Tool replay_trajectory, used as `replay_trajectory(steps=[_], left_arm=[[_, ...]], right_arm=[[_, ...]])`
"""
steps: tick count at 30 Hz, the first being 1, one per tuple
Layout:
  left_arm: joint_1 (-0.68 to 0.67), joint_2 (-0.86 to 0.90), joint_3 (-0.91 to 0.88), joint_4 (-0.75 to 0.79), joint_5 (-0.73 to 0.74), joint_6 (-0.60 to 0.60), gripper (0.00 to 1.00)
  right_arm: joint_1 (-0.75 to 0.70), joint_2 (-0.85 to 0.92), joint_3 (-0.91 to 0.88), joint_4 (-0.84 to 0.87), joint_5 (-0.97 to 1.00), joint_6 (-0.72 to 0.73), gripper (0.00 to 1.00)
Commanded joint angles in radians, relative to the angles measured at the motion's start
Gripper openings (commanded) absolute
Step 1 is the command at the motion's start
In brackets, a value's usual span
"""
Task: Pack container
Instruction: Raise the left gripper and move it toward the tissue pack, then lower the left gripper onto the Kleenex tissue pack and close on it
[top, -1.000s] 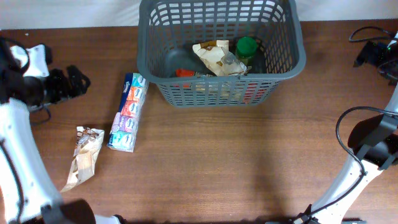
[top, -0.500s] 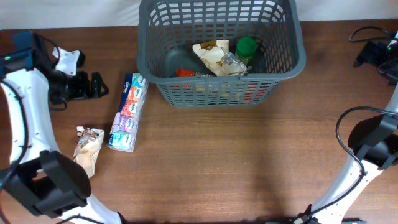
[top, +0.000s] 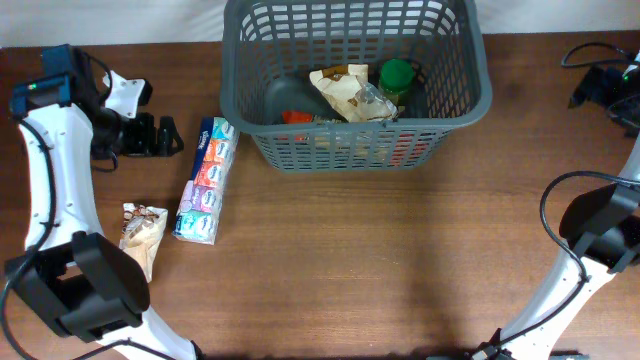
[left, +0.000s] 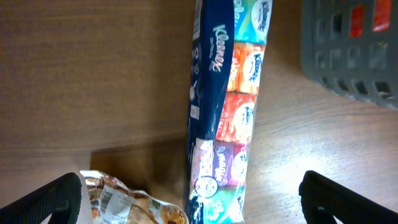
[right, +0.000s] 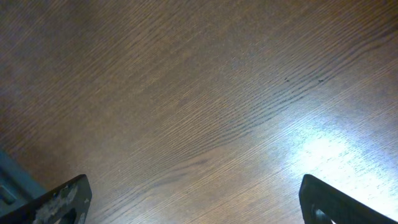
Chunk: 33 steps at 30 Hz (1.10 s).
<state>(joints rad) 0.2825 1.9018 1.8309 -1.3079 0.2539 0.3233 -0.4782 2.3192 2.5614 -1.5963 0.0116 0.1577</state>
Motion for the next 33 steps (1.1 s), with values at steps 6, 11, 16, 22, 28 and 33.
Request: replay_trajectory(steps=[6, 11, 16, 22, 28, 33], left_arm=[[-0.117, 0.018, 0.003, -0.001, -0.104, 0.023, 0.99], [-0.187, 0.084, 0.003, -0.002, -0.177, 0.023, 0.99], [-0.195, 0.130, 0.003, -0.009, -0.191, 0.023, 0.99], [-0.194, 0.140, 0.003, -0.008, -0.145, 0.023, 0.99], [-0.195, 0.171, 0.002, -0.006, -0.142, 0.023, 0.99], [-0.195, 0.213, 0.002, -0.013, -0.142, 0.023, 0.99]], right_arm=[[0.000, -0.005, -0.004, 0.000, 0.016, 0.005, 0.99], [0.000, -0.005, -0.004, 0.000, 0.016, 0.005, 0.99], [0.000, -0.005, -0.004, 0.000, 0.016, 0.005, 0.99], [0.000, -0.005, -0.004, 0.000, 0.016, 0.005, 0.99], [0.000, -0.005, -0.004, 0.000, 0.016, 0.005, 0.99], [0.000, -0.005, -0.004, 0.000, 0.016, 0.005, 0.99]])
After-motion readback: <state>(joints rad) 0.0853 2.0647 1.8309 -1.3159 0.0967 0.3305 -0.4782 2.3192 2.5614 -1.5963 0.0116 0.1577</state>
